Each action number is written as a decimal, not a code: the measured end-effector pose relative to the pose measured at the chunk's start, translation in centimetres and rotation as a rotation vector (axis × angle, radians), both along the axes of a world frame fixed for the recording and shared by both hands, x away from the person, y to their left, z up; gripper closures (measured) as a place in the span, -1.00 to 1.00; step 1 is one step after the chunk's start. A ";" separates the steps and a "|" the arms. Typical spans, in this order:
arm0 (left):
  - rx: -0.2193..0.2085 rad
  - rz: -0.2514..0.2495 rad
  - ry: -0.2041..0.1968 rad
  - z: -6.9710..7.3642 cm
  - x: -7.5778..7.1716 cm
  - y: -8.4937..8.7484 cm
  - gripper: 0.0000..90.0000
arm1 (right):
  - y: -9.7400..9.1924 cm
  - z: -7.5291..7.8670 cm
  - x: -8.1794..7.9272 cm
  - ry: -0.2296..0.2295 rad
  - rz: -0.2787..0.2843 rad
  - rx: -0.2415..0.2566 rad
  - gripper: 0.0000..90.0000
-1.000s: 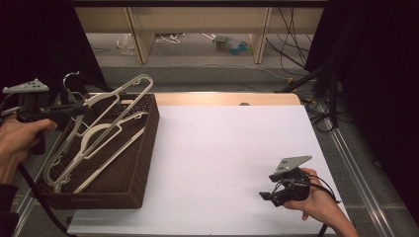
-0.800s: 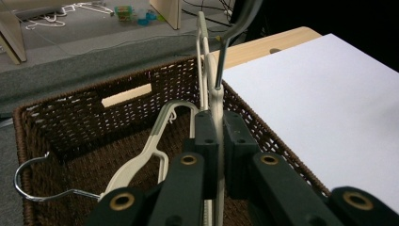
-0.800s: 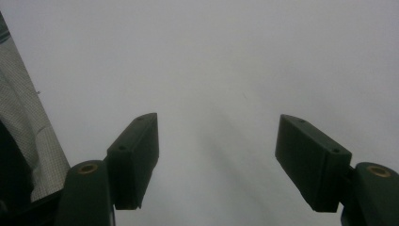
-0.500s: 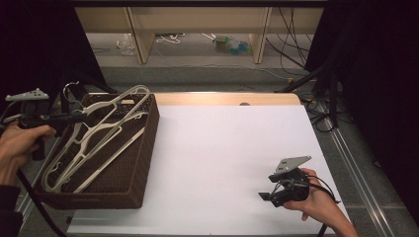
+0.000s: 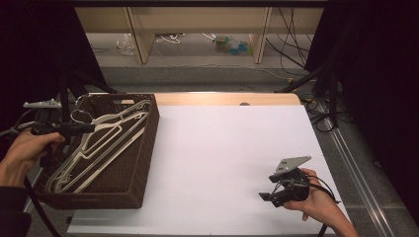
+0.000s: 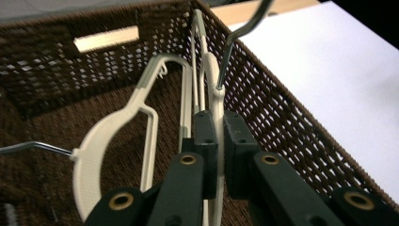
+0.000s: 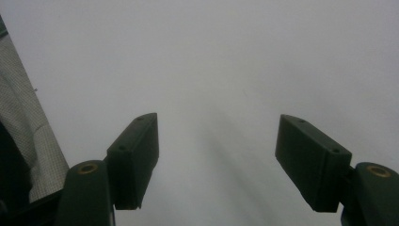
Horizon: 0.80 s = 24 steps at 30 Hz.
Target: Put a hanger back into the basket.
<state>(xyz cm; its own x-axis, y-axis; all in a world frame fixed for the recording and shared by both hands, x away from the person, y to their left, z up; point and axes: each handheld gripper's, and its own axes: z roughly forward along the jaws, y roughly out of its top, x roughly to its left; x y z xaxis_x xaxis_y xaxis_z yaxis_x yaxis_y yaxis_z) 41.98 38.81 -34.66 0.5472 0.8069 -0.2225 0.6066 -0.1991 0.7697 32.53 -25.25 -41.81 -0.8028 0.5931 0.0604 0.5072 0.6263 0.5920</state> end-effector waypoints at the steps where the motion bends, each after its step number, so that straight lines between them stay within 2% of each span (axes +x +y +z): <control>1: 0.006 0.000 0.013 -0.2 0.1 -0.1 0.89 | 0.0 -0.1 0.1 -0.011 0.004 -0.001 -0.29; 3: 0.035 0.011 0.014 -0.7 0.2 -0.1 0.89 | 0.1 -0.2 0.0 -0.006 -0.009 0.007 -0.29; 5: 0.073 -0.001 0.040 -1.4 0.4 -0.1 0.89 | 0.1 -0.2 0.0 -0.005 -0.009 0.007 -0.29; 6: 0.050 0.018 0.037 -1.8 0.5 -0.3 0.88 | 0.1 -0.2 0.0 -0.005 -0.008 0.007 -0.29; 7: 0.045 0.023 0.045 -2.0 0.6 -0.4 0.88 | 0.1 -0.1 0.0 -0.005 -0.009 0.006 -0.29; 9: 0.078 0.024 0.051 -2.4 0.8 -0.2 0.88 | 0.0 -0.1 0.1 -0.008 0.004 -0.002 -0.30; 12: 0.070 0.081 0.044 -2.7 1.0 0.2 0.86 | 0.0 -0.2 0.0 -0.009 -0.005 0.006 -0.30; 14: 0.072 0.114 0.025 -3.1 1.1 0.6 0.83 | 0.0 -0.2 0.0 -0.008 -0.004 0.007 -0.30; 15: 0.067 0.128 0.020 -3.3 1.2 0.7 0.82 | -0.1 -0.1 0.0 0.009 -0.002 0.001 -0.30; 16: 0.092 0.171 0.030 -3.4 1.2 1.1 0.79 | -0.1 0.0 0.0 0.008 -0.005 0.002 -0.30; 17: 0.123 0.173 0.032 -3.5 1.3 1.3 0.77 | -0.1 -0.1 0.1 0.002 -0.006 0.001 -0.30; 18: 0.172 0.163 0.028 -3.6 1.3 1.8 0.76 | -0.1 0.0 0.1 0.004 -0.005 0.002 -0.30; 20: 0.167 0.193 0.015 -3.9 1.4 1.9 0.70 | -0.1 0.0 0.0 0.004 -0.004 0.003 -0.30; 21: 0.176 0.182 0.002 -4.0 1.4 2.0 0.70 | 0.0 -0.1 0.0 0.005 -0.003 0.003 -0.30; 22: 0.191 0.179 0.011 -4.1 1.3 2.2 0.69 | 0.0 -0.1 0.1 0.002 0.000 0.003 -0.30; 24: 0.184 0.199 0.015 -4.1 1.1 2.3 0.62 | 0.1 -0.3 0.1 -0.010 -0.001 0.008 -0.30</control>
